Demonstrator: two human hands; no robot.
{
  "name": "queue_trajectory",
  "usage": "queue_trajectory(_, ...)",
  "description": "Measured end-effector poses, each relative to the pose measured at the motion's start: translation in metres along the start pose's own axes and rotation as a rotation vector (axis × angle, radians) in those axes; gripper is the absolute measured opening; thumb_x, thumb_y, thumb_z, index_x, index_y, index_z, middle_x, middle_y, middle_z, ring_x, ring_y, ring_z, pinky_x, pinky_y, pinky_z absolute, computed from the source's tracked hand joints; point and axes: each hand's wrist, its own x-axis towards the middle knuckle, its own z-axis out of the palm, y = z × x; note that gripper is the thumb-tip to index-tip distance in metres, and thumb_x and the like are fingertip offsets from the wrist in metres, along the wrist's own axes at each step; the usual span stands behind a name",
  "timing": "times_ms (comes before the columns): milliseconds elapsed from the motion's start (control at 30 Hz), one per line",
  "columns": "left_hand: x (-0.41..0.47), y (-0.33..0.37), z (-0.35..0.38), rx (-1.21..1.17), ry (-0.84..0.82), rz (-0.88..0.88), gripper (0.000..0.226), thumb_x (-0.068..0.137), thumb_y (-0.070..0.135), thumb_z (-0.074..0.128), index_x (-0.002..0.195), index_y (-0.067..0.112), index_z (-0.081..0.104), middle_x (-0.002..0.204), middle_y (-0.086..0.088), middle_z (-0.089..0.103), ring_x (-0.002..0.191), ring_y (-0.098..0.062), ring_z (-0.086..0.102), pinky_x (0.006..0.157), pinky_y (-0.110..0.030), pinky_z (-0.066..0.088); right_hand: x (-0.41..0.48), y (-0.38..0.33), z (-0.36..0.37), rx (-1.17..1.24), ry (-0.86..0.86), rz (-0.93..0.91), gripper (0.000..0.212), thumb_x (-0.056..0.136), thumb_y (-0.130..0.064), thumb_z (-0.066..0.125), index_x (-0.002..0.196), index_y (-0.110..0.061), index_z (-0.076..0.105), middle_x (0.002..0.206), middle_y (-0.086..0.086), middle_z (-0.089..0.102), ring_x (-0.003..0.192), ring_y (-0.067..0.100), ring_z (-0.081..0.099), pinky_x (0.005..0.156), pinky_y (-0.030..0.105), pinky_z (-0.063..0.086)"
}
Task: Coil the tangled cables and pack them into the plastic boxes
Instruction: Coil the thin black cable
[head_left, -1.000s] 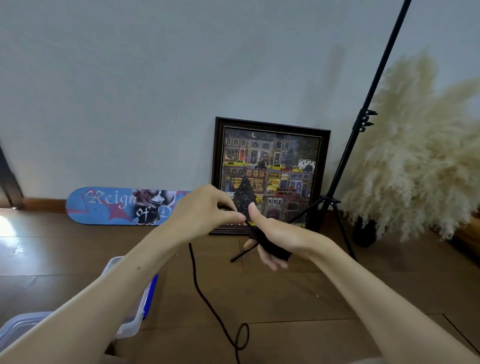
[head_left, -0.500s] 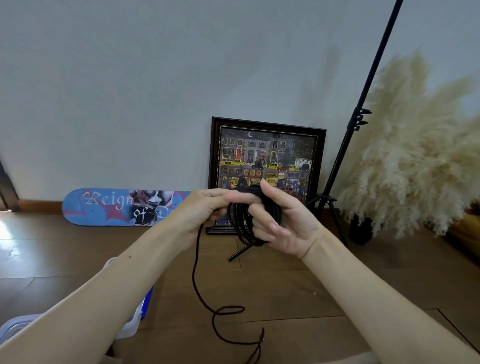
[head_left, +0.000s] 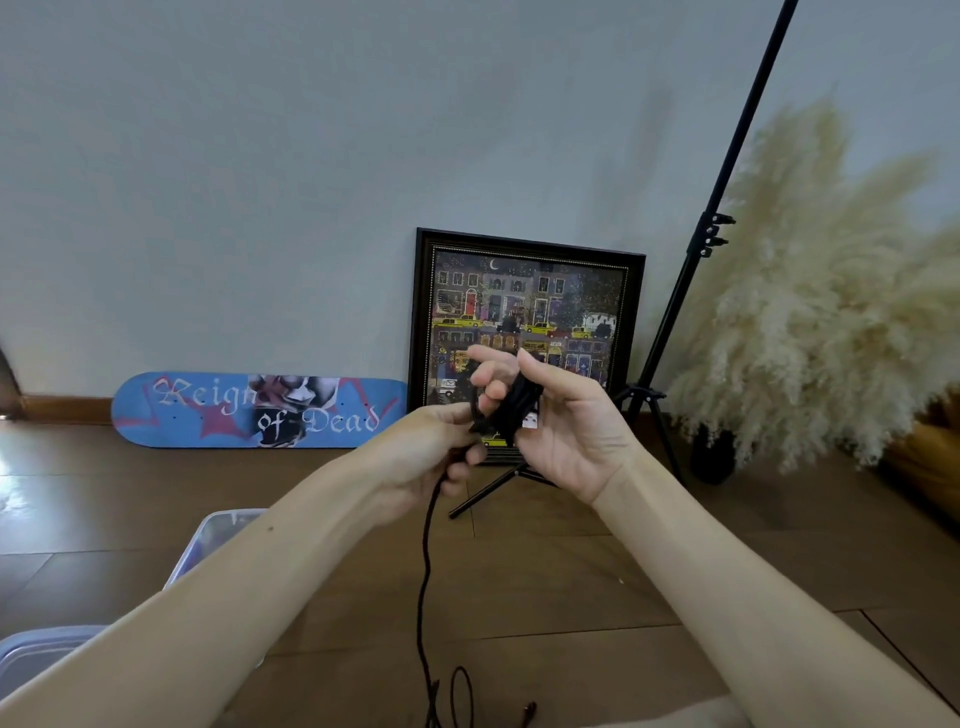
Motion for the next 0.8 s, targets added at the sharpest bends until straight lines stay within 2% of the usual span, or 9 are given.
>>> queue_trajectory(67, -0.002, -0.001, -0.001, -0.03, -0.059, -0.05, 0.022, 0.099, 0.008, 0.038, 0.106, 0.018, 0.056, 0.053, 0.005, 0.04, 0.04, -0.005, 0.028, 0.041, -0.017, 0.02, 0.0, -0.005, -0.002, -0.037, 0.047, -0.055, 0.04, 0.084, -0.012, 0.055, 0.116, 0.011, 0.056, 0.079, 0.01, 0.066, 0.065, 0.013, 0.06, 0.071, 0.024, 0.056)
queue_trajectory(167, -0.004, -0.002, -0.002, 0.053, -0.088, -0.064, 0.025, 0.099, 0.009, 0.04, 0.109, 0.016, 0.062, 0.051, 0.006, 0.039, 0.038, -0.003, 0.025, 0.04, -0.015, 0.017, 0.003, -0.011, -0.01, -0.225, 0.134, -0.093, 0.016, 0.088, -0.011, 0.056, 0.087, 0.002, 0.065, 0.079, 0.011, 0.069, 0.069, 0.014, 0.064, 0.077, 0.026, 0.056)
queue_trajectory(267, -0.005, -0.002, 0.002, 0.187, -0.073, -0.067, 0.024, 0.099, 0.01, 0.044, 0.111, 0.01, 0.065, 0.051, 0.005, 0.041, 0.038, -0.004, 0.026, 0.041, -0.015, 0.019, 0.009, -0.007, -0.021, -0.679, 0.178, -0.056, 0.03, 0.1, -0.014, 0.048, 0.086, 0.005, 0.065, 0.084, 0.015, 0.07, 0.077, 0.015, 0.065, 0.084, 0.027, 0.053)
queue_trajectory(400, -0.004, -0.001, 0.0, 0.39, -0.04, -0.041, 0.02, 0.096, 0.014, 0.051, 0.086, 0.013, 0.069, 0.047, 0.004, 0.044, 0.037, -0.006, 0.026, 0.041, -0.016, 0.022, 0.013, 0.006, -0.028, -1.395, 0.217, -0.021, 0.04, 0.1, -0.023, 0.049, 0.084, 0.009, 0.068, 0.069, 0.0, 0.071, 0.062, 0.004, 0.059, 0.068, 0.005, 0.043)
queue_trajectory(467, -0.004, 0.003, -0.003, 0.572, 0.008, 0.037, 0.02, 0.092, 0.02, 0.058, 0.077, 0.017, 0.071, 0.048, 0.004, 0.046, 0.041, -0.01, 0.034, 0.045, -0.019, 0.031, 0.014, 0.01, -0.032, -1.582, 0.205, 0.038, 0.047, 0.101, -0.033, 0.044, 0.083, 0.005, 0.064, 0.066, 0.0, 0.068, 0.059, 0.004, 0.058, 0.077, 0.021, 0.051)
queue_trajectory(533, -0.002, 0.006, -0.009, 0.781, 0.073, 0.165, 0.017, 0.085, 0.027, 0.067, 0.07, 0.02, 0.07, 0.054, 0.002, 0.055, 0.052, -0.012, 0.047, 0.059, -0.026, 0.044, 0.01, 0.01, -0.032, -1.604, 0.075, 0.243, 0.07, 0.102, -0.049, 0.024, 0.074, 0.0, 0.066, 0.072, 0.012, 0.07, 0.069, 0.013, 0.063, 0.091, 0.035, 0.048)
queue_trajectory(633, 0.0, 0.007, -0.017, 0.914, 0.119, 0.272, 0.017, 0.076, 0.036, 0.075, 0.068, 0.022, 0.073, 0.067, 0.002, 0.068, 0.07, -0.014, 0.062, 0.076, -0.039, 0.052, 0.005, 0.01, -0.027, -1.45, -0.141, 0.579, 0.108, 0.09, -0.066, -0.008, 0.088, 0.009, 0.068, 0.07, 0.016, 0.066, 0.07, 0.017, 0.065, 0.092, 0.031, 0.047)
queue_trajectory(700, -0.002, 0.01, -0.019, 0.845, 0.116, 0.315, 0.015, 0.073, 0.036, 0.078, 0.065, 0.024, 0.073, 0.068, -0.003, 0.069, 0.067, -0.017, 0.062, 0.071, -0.038, 0.05, 0.005, 0.009, -0.025, -1.31, -0.232, 0.628, 0.111, 0.085, -0.069, -0.016, 0.1, 0.006, 0.065, 0.064, 0.012, 0.064, 0.065, 0.021, 0.063, 0.095, 0.038, 0.048)
queue_trajectory(800, -0.007, 0.019, -0.019, 0.653, 0.12, 0.349, 0.012, 0.075, 0.024, 0.077, 0.071, 0.013, 0.074, 0.073, -0.012, 0.07, 0.064, -0.01, 0.058, 0.064, -0.022, 0.043, 0.005, 0.004, -0.021, -1.108, -0.32, 0.632, 0.106, 0.082, -0.071, -0.017, 0.103, -0.004, 0.062, 0.056, 0.005, 0.062, 0.063, 0.03, 0.052, 0.11, 0.05, 0.035)
